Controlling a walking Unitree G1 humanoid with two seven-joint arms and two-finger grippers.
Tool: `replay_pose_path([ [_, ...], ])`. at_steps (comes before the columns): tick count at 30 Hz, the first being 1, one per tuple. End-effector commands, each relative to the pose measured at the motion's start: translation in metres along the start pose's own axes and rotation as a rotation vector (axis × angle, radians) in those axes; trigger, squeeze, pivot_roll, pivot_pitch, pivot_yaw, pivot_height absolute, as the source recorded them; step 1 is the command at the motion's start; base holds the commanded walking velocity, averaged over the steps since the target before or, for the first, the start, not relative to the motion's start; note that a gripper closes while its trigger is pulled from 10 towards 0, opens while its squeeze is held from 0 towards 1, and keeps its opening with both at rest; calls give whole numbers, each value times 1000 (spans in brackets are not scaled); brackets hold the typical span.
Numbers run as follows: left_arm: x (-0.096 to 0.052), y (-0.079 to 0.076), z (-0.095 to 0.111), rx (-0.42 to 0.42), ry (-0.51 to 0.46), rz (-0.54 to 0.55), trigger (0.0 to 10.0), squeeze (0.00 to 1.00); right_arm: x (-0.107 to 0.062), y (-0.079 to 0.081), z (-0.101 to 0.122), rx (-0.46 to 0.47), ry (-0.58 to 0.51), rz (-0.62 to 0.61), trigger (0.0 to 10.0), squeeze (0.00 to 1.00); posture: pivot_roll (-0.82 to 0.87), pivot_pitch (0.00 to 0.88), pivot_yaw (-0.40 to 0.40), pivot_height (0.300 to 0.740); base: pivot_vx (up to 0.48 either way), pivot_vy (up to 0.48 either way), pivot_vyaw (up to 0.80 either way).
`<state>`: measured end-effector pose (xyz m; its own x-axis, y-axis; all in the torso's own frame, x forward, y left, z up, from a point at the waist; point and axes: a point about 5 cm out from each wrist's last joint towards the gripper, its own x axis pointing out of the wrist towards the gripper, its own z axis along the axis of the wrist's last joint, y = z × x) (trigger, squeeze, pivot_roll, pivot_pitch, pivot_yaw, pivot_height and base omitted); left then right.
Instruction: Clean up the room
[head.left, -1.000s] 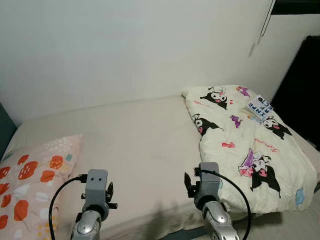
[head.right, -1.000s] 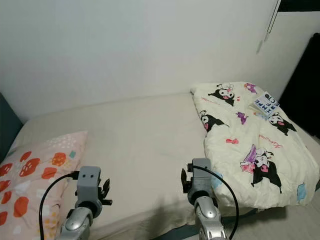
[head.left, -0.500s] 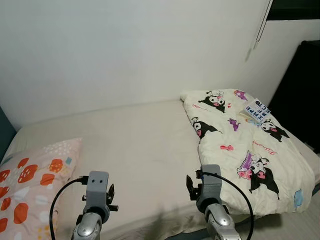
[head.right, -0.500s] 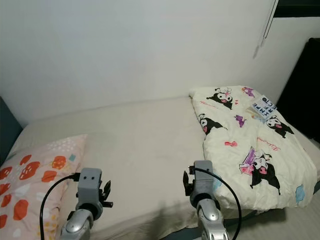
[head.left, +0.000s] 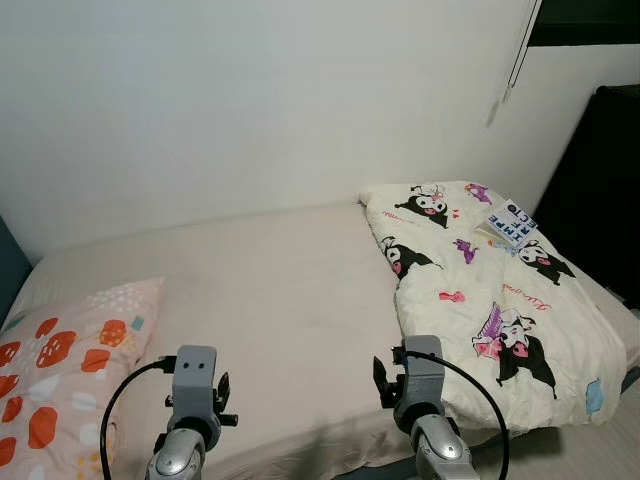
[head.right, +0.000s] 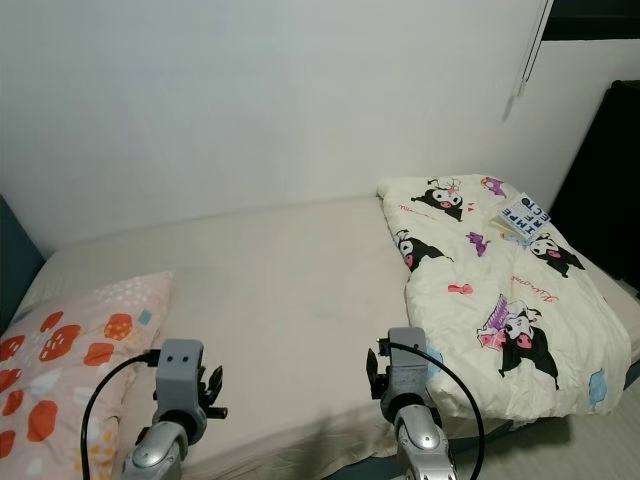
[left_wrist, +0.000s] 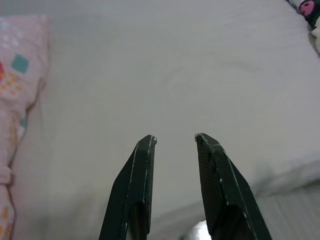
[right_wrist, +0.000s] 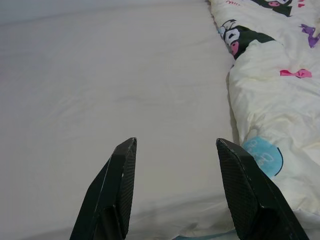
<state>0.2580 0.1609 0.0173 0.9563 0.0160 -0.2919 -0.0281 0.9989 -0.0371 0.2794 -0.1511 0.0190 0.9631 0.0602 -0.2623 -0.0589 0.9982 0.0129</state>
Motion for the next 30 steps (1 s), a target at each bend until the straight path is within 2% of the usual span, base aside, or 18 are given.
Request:
replay_pose_path([
  [1, -2, -1, -4, -19, 22, -4, 10000, 0, -2, -1, -1, 1, 2, -6, 10000, 0, -20, 0, -15, 740, 0, 0, 0],
  [4, -2, 0, -4, -12, 23, -2, 10000, 0, -2, -2, -1, 1, 4, -7, 10000, 0, -17, 0, -19, 740, 0, 0, 0],
  [9, -3, 1, -1, 50, -18, 10, 10000, 0, -3, 0, -3, 5, 7, 0, 10000, 0, -12, 0, -24, 740, 0, 0, 0],
  [30, -3, -1, 0, 62, -20, -3, 10000, 0, -2, 3, -4, -1, 21, 3, 10000, 0, -12, 0, -20, 740, 0, 0, 0],
])
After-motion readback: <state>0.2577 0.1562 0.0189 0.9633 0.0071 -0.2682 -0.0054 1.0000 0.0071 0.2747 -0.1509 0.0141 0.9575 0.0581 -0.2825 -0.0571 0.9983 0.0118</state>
